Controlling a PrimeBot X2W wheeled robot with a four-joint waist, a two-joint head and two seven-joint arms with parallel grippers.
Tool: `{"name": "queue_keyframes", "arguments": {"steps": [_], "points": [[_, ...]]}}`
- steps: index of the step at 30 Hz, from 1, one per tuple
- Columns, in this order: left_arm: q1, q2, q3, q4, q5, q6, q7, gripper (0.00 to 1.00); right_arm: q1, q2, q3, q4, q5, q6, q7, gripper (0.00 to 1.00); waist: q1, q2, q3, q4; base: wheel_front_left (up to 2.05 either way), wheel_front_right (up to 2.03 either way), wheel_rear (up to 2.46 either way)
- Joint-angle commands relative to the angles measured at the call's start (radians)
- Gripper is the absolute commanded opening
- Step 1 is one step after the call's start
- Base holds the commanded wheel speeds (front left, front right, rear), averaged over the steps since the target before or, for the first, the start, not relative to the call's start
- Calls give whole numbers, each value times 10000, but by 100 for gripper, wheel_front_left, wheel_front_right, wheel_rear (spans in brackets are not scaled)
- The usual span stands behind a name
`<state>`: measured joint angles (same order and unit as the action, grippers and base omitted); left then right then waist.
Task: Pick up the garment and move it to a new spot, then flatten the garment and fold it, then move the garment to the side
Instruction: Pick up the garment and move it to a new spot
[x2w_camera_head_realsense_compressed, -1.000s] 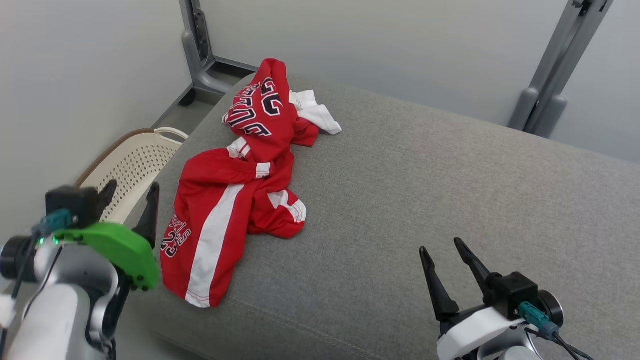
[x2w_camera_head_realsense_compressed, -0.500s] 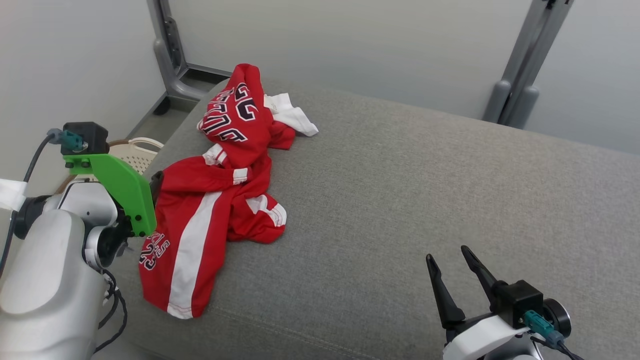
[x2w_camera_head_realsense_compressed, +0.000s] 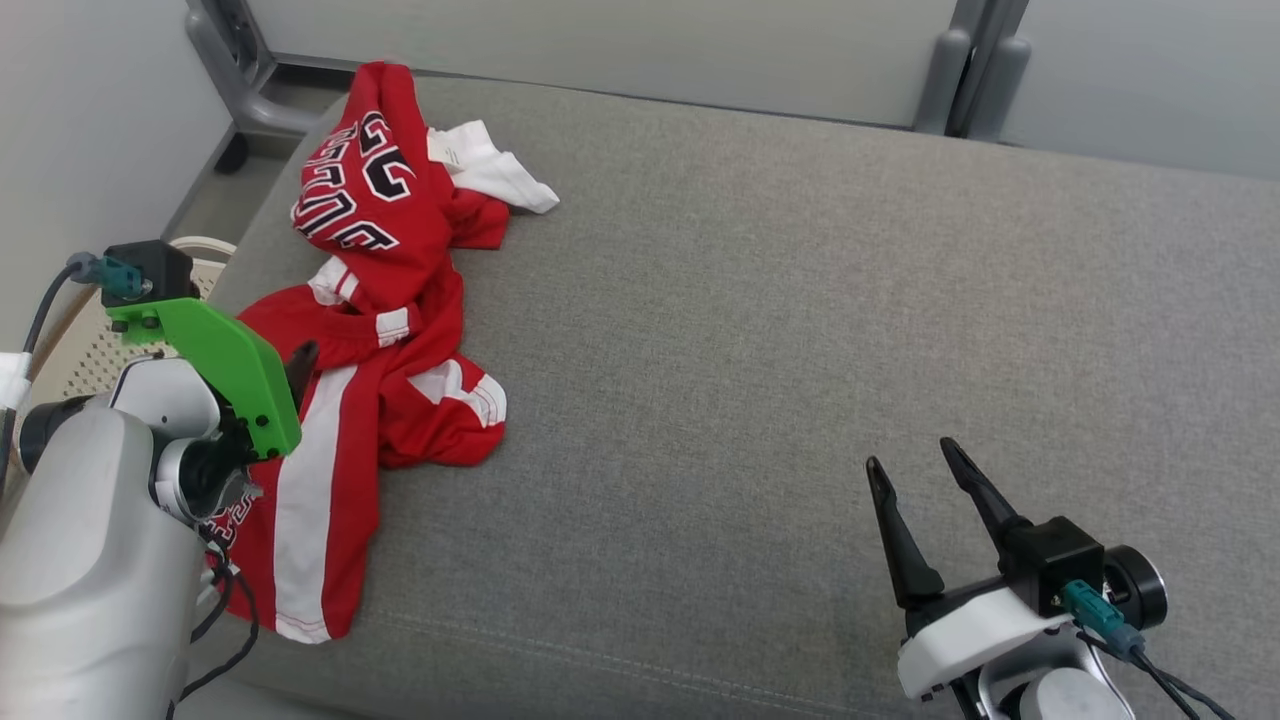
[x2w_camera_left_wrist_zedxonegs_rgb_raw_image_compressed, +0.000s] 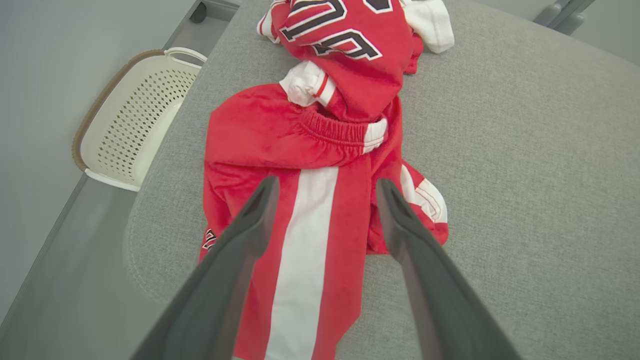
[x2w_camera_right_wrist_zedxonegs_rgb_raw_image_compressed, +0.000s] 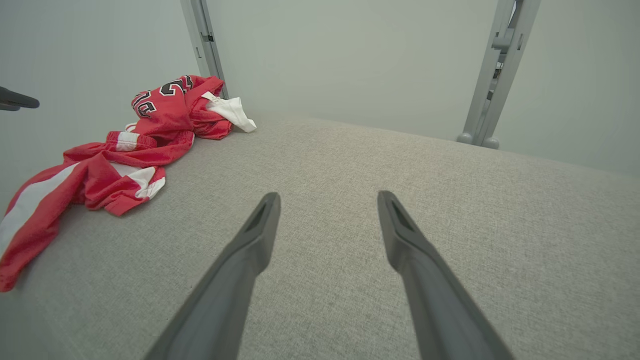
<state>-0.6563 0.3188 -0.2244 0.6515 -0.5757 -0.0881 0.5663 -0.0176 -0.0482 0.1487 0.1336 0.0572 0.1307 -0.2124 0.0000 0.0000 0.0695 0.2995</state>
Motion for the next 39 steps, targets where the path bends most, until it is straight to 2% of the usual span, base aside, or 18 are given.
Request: {"name": "queue_keyframes", "arguments": {"steps": [1,18,24,38,39], "points": [[-246,-61,14,43,-128,-55,3,100,-196,-42,-65,-113,-90,1,50,100,0,0,737,-361,0,0,0],[-598,154,-290,264,92,19,-129,100,-993,-40,-101,-888,-490,1,247,100,0,0,2203,-757,0,0,0],[-928,408,-292,320,512,378,-875,100,-1165,-40,42,-1026,-510,1,211,100,0,0,2608,-1027,0,0,0],[-1143,807,-337,1000,698,633,-1315,100,-1470,-39,61,-975,-497,1,95,100,0,0,3178,-1517,0,0,0],[-1117,808,-336,1058,655,615,-1295,69,-1475,-39,49,-966,-496,1,81,100,0,0,3196,-1527,0,0,0]]}}
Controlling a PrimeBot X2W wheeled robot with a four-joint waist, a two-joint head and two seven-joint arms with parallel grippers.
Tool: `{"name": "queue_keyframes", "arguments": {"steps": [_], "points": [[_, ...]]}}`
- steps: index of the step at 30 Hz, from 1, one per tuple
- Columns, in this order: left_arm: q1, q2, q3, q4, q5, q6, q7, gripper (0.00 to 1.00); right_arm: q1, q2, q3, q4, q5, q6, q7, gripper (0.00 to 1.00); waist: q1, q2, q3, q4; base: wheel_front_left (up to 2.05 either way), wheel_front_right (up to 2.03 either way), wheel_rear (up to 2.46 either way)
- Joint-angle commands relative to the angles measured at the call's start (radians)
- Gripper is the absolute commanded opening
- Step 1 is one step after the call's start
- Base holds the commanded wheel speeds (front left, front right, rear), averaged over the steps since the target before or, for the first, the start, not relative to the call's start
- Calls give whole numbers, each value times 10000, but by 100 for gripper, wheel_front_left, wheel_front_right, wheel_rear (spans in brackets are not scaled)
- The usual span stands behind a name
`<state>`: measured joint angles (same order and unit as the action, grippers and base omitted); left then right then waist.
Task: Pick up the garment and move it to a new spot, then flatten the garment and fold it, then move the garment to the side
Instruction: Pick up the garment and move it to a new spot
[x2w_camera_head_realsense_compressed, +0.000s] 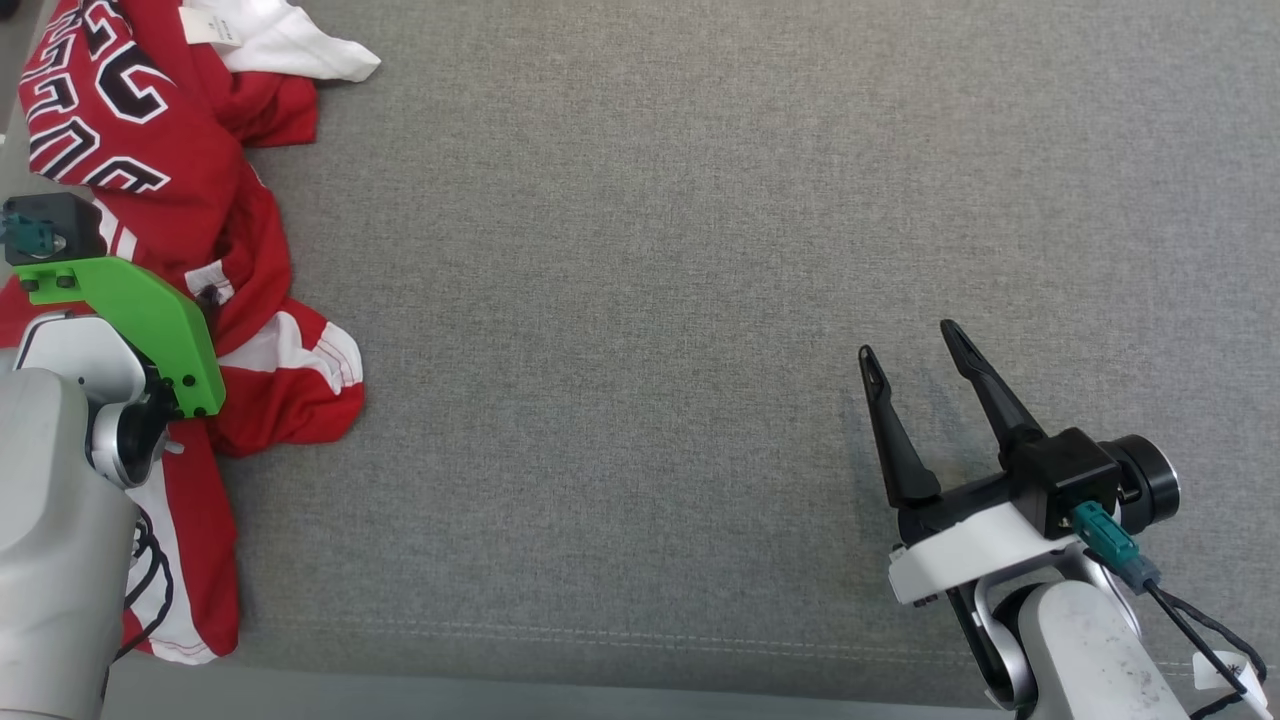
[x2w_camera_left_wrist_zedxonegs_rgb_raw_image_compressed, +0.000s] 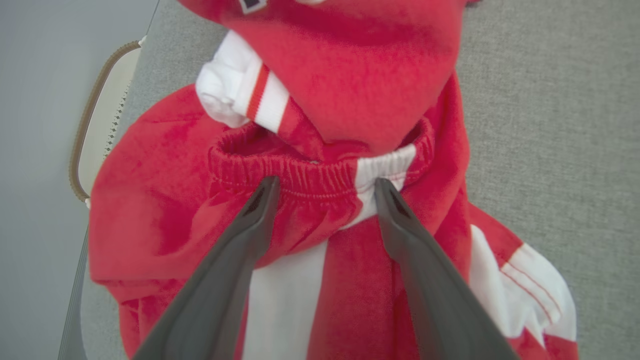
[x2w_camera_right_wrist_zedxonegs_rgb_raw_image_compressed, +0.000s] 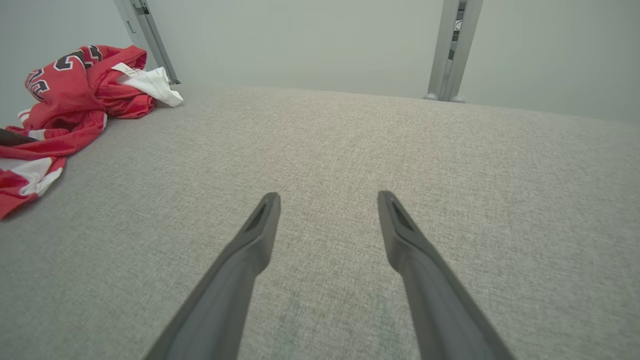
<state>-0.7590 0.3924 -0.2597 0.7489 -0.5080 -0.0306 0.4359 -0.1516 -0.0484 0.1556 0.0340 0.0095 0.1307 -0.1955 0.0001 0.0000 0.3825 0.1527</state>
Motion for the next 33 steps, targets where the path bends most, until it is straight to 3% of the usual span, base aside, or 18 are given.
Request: {"name": "queue_keyframes", "arguments": {"steps": [1,2,3,16,33], "points": [[-90,80,37,120,-65,20,-38,44,-144,-37,-34,44,-16,1,-106,100,-1,0,81,-65,0,0,0],[-75,88,46,154,-99,2,-70,27,-152,-39,-47,60,-12,1,-103,100,-1,0,87,-66,0,0,0],[-48,98,38,178,-115,-27,-84,0,-154,-37,-65,79,-9,1,-117,100,-1,0,84,-59,0,0,0],[285,211,71,-360,-539,-522,-242,0,-67,-37,-248,352,103,1,-303,100,-1,0,-407,293,0,0,0],[737,360,-25,-3540,-950,-536,158,0,559,-36,-558,710,414,1,-538,100,-1,0,-2196,440,0,0,0]]}}
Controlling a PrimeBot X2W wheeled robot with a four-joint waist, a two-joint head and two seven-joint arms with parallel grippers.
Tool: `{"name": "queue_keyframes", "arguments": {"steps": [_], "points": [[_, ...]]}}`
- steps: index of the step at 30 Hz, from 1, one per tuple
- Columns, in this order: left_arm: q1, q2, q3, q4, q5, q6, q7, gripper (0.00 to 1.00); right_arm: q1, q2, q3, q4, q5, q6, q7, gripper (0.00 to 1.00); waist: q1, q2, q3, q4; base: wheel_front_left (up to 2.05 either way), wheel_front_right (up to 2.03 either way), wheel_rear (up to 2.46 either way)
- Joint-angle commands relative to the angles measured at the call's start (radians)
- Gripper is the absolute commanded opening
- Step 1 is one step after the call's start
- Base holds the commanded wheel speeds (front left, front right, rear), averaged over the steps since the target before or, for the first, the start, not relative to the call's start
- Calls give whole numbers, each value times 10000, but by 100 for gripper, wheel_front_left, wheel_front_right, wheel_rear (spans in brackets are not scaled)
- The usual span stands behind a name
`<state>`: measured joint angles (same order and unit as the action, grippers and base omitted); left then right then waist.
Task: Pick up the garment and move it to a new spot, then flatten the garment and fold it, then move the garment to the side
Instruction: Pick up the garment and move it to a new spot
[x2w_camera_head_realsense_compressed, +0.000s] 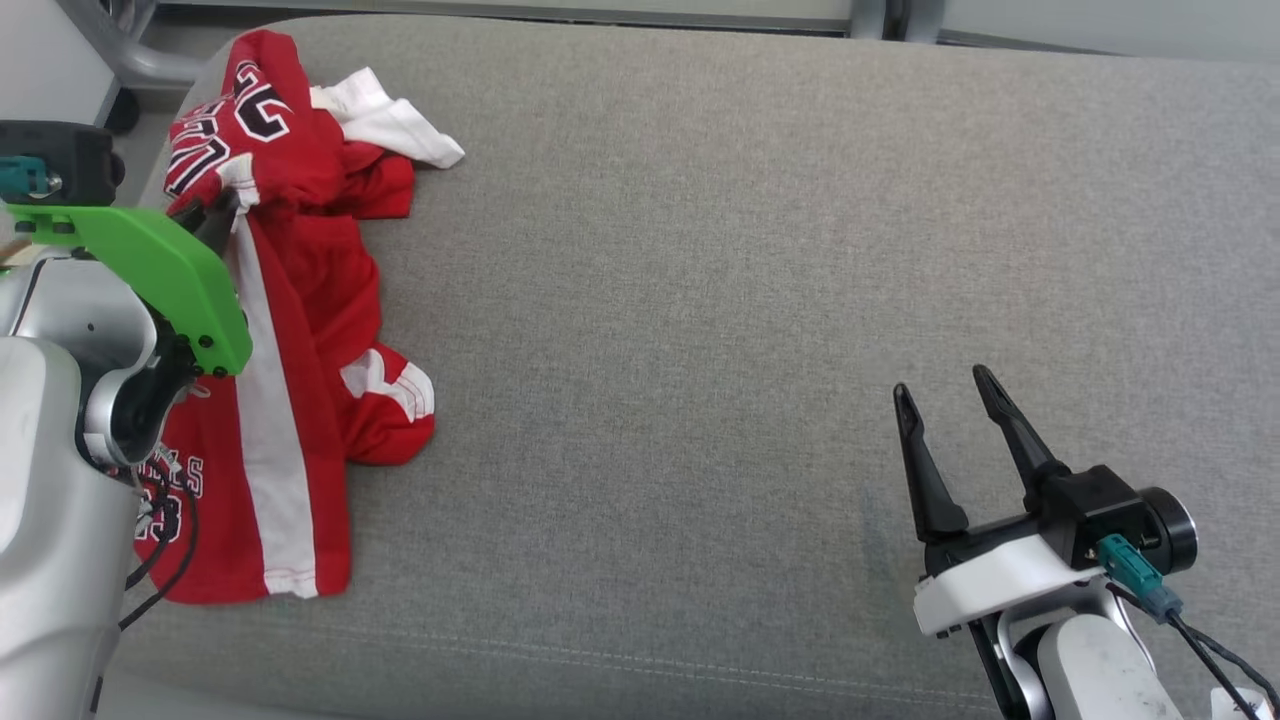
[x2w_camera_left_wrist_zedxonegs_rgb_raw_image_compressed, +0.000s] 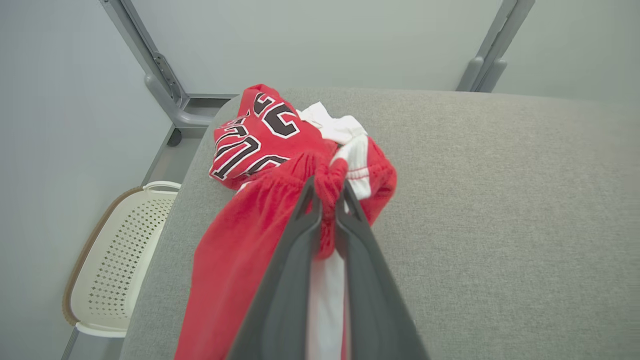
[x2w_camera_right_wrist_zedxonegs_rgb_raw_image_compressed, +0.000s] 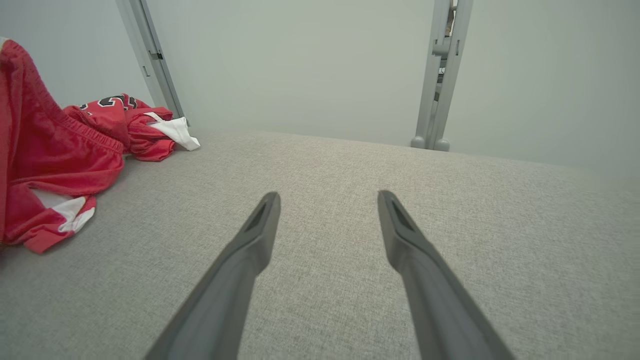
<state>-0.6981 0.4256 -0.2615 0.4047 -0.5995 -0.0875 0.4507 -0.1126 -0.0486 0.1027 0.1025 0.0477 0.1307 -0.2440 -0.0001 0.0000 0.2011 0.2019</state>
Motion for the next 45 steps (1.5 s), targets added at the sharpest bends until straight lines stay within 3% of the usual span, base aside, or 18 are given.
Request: {"name": "queue_keyframes", "arguments": {"steps": [1,9,19,34,45], "points": [[126,51,-41,-313,-4,29,26,0,219,-34,-53,30,50,1,-57,100,1,0,-491,-85,0,0,0],[198,-105,-409,-1237,-63,-56,321,0,559,-34,-34,143,224,1,-100,100,1,0,-1385,-722,0,0,0],[41,-1065,-1124,-747,-384,-262,-34,0,941,-37,-38,60,153,-1,118,100,1,0,-2042,-2235,0,0,0],[-705,-3261,-2240,2153,-322,-357,-1908,0,773,-26,459,-448,143,-1,503,100,1,0,-1593,-4760,0,0,0],[-2070,-3670,-3235,4179,-220,-424,-2678,0,310,-22,874,-467,366,-1,376,100,1,0,-660,-6611,0,0,0]]}}
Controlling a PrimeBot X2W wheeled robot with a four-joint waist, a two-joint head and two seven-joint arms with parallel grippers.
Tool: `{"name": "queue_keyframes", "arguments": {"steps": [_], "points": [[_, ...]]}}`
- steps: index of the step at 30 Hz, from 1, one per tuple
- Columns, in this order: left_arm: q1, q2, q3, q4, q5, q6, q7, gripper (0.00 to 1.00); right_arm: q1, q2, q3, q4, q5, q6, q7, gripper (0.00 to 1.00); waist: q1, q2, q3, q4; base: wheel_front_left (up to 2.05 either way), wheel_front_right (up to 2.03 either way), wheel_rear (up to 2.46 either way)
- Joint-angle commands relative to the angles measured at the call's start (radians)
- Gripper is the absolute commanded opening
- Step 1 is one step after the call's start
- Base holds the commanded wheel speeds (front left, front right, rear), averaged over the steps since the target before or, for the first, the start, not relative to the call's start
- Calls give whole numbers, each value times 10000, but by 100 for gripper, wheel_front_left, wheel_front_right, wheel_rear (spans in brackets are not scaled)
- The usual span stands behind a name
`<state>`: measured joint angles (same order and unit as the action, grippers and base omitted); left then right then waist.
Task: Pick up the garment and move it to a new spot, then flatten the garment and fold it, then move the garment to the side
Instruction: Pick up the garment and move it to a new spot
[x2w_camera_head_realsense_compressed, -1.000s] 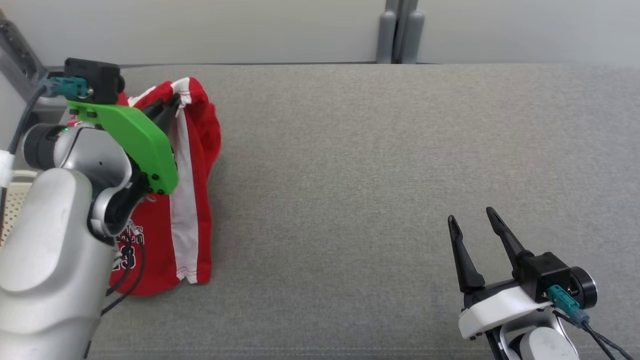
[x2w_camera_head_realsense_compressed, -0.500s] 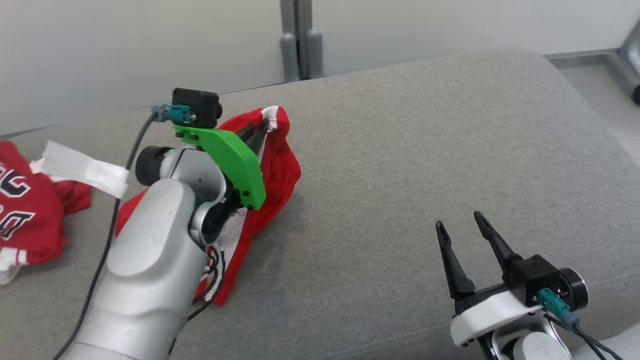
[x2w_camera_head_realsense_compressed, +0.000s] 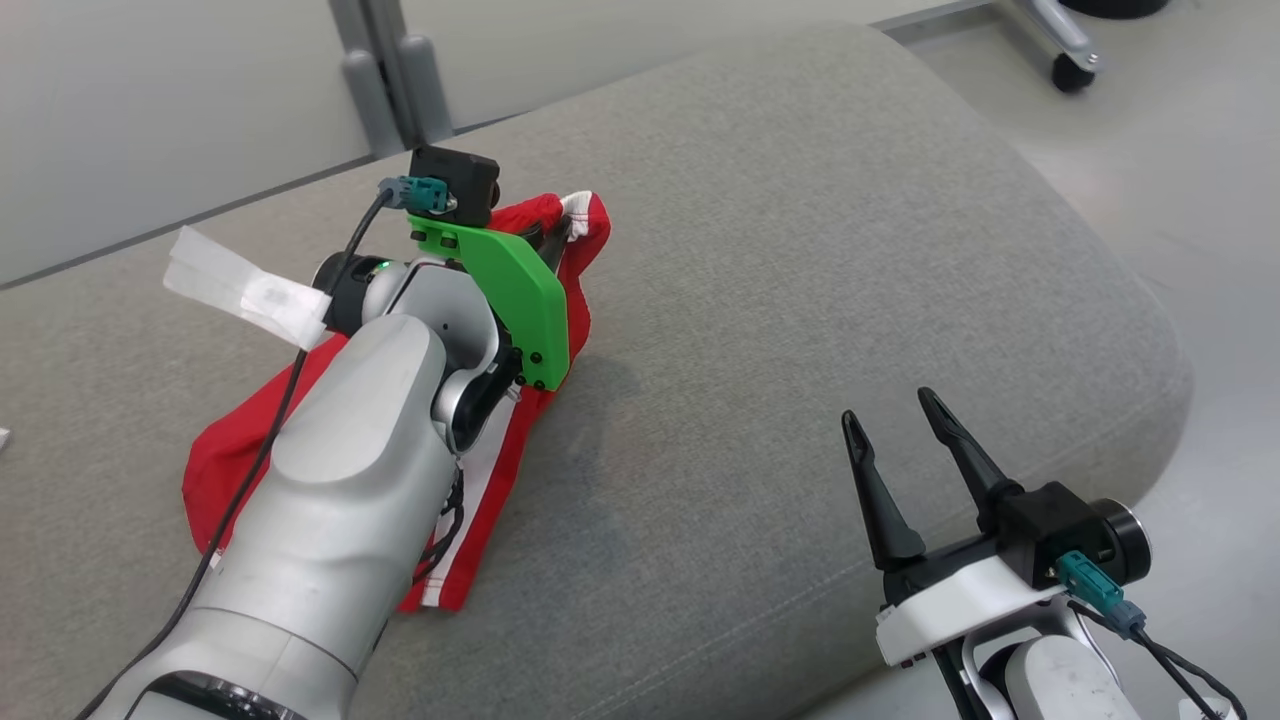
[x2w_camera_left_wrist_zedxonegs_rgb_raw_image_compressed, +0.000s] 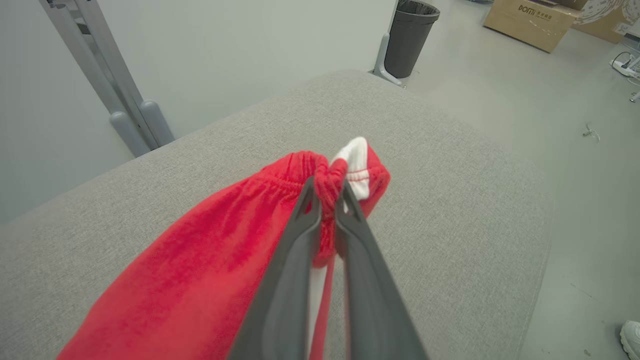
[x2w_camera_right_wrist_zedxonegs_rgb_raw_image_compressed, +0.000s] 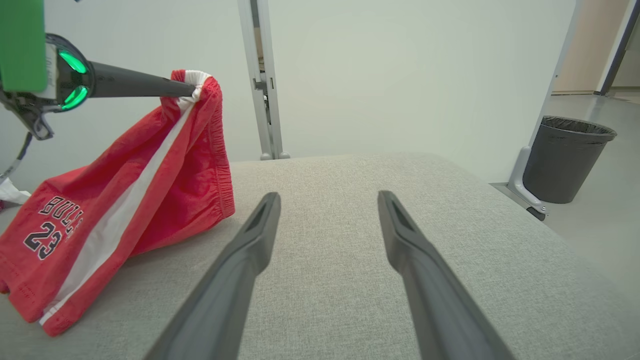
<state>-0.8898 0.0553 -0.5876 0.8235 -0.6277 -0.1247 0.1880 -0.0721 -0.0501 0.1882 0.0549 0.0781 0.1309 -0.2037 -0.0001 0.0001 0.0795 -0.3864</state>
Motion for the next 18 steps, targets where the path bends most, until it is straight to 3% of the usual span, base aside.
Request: {"name": "queue_keyframes", "arguments": {"steps": [1,10,11,12,13,18], "points": [[-250,22,-51,137,49,-57,-90,0,-134,-6,45,41,112,-3,-62,100,1,-1,620,-846,0,0,0],[-630,-23,-989,1278,49,-56,-529,0,-349,-3,293,328,316,-3,-292,100,1,-1,921,-1370,0,0,0],[-624,-25,-1072,1371,-7,-57,-641,8,-370,-3,319,359,341,-3,-307,100,1,-1,939,-1381,0,0,0],[-609,-27,-1152,1418,-54,-57,-772,49,-393,-5,346,388,360,-3,-331,100,1,-1,954,-1380,0,0,0],[-598,-30,-1235,1454,-67,-46,-936,100,-414,-5,372,419,376,-3,-355,100,1,-1,964,-1367,0,0,0],[-463,-28,-1609,1566,-330,97,-1382,100,-509,-6,407,519,429,-3,-396,100,1,-1,973,-1206,0,0,0]]}}
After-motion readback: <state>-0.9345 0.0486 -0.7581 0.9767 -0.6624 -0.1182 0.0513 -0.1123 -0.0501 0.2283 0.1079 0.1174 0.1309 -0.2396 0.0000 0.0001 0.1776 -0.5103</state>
